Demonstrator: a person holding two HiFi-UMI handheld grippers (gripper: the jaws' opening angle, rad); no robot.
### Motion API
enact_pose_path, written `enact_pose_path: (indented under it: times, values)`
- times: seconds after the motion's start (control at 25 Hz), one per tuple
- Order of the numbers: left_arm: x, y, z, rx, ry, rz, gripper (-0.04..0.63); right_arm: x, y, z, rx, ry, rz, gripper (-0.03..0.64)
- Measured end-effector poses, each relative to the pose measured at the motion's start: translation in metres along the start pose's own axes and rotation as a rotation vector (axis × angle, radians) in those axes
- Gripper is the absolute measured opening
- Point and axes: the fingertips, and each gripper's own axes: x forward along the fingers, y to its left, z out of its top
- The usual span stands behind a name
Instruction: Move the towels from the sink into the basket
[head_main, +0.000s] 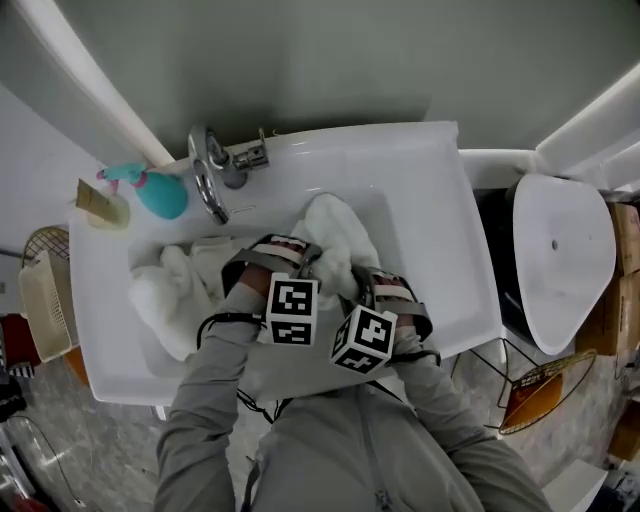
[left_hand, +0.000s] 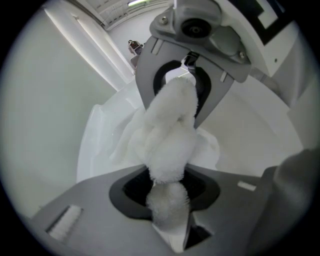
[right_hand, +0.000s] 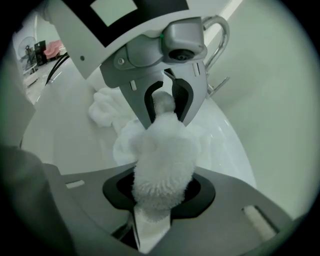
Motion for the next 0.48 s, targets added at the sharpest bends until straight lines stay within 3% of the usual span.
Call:
enact_pose_path:
  times: [0.24,0.48]
  values:
    - [-0.057,0.004,-0.019,-0.133,0.115,0.149,0.19,-0.035,-0.006,0.041,-0.172,-0.134,-0.046,0.137]
    - [-0.13,-0.02,-0.059,-0.311,0.258,0.292,0.189,-0.07,0.013,0.108,-0.378,-0.306,-0.061,0.137]
